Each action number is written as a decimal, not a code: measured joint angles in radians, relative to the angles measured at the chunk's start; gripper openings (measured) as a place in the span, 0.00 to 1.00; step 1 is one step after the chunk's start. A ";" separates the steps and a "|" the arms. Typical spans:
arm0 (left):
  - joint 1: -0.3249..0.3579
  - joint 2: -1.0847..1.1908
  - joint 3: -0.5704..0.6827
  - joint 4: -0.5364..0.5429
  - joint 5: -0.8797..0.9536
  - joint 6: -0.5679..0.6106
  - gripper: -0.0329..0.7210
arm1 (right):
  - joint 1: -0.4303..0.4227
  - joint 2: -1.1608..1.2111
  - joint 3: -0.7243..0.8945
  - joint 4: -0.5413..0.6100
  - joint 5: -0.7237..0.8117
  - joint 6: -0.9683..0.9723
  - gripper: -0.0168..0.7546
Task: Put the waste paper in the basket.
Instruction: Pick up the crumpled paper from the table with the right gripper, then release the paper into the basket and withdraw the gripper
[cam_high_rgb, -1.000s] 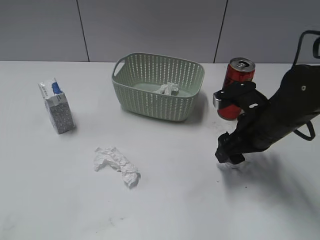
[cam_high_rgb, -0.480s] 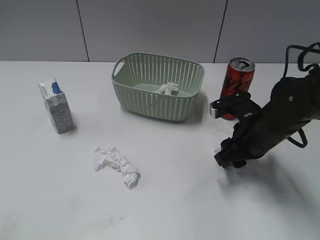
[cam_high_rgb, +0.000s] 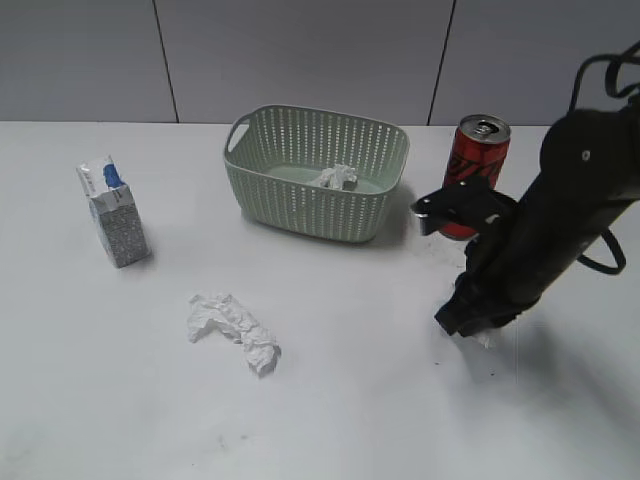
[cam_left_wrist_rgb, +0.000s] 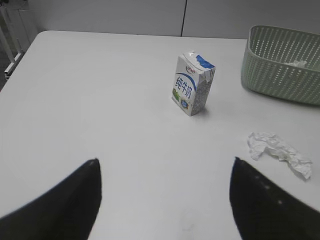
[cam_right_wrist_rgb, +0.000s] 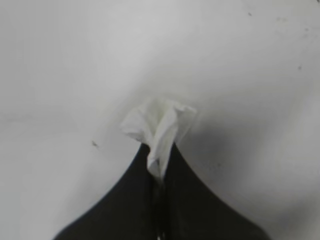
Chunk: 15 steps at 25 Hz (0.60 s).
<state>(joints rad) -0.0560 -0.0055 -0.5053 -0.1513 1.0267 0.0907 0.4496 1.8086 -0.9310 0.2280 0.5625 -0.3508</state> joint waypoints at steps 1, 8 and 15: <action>0.000 0.000 0.000 0.000 0.000 0.000 0.83 | 0.008 -0.017 -0.029 0.013 0.031 -0.025 0.02; 0.000 0.000 0.000 -0.001 0.000 0.000 0.83 | 0.027 -0.048 -0.305 0.216 0.068 -0.197 0.02; 0.000 0.000 0.000 -0.001 0.000 0.000 0.83 | 0.027 -0.048 -0.403 0.335 -0.414 -0.207 0.02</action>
<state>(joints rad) -0.0560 -0.0055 -0.5053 -0.1523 1.0267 0.0907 0.4761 1.7607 -1.3343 0.5626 0.1487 -0.5576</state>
